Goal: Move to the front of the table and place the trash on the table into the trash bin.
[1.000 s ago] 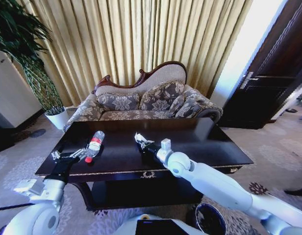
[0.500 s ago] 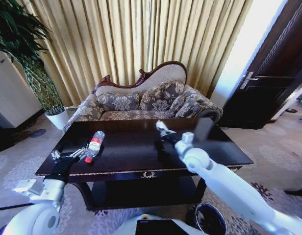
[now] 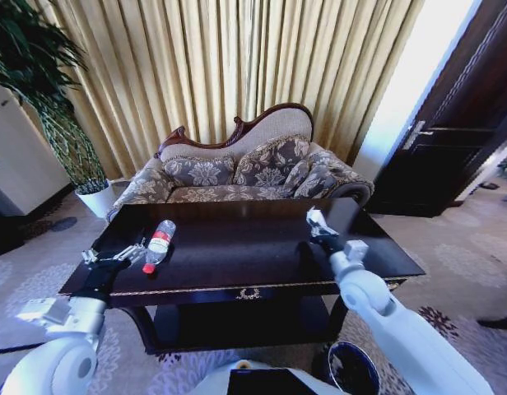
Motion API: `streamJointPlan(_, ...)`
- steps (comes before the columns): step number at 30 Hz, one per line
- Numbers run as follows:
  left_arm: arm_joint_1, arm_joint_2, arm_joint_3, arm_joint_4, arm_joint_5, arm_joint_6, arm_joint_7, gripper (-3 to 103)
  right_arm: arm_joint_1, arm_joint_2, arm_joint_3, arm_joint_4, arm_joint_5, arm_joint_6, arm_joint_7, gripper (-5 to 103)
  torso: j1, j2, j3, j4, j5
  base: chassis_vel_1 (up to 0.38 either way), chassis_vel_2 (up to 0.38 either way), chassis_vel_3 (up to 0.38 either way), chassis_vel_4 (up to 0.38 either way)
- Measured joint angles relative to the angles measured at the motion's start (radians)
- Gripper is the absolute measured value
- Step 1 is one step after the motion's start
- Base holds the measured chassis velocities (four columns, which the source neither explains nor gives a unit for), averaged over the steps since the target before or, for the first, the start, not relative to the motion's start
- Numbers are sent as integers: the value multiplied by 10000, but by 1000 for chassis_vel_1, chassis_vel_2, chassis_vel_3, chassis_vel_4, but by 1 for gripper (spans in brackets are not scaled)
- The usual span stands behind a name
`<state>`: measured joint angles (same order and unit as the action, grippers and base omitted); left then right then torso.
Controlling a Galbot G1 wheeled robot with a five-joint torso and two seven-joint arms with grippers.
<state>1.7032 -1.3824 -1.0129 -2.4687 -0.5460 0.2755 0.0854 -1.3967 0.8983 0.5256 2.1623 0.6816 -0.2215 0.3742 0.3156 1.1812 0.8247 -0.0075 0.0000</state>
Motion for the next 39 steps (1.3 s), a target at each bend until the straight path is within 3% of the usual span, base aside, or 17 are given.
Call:
streamJointPlan(9, -131, 125, -4, 315, -343, 9, 155, 100, -1899, 596, 1373, 1529, -28, 158, -577, 0, -1, 1, 0, 0, -1, 0, 0, 0, 0)
streamJointPlan(25, -157, 432, -509, 106, -806, 519, 140, 100, -2540, 1237, 1158, 2484, -482, 302, -1048, 0, 0, 0, 1, 0, 0, 0, 0, 0, 0)
streamJointPlan(39, -41, 353, -484, -59, -813, 548, 144, 100, -2719, 1295, 1056, 2559, -600, 361, -1060, 0, 1, -1, 1, 0, 0, 42, -39, -51, 47)
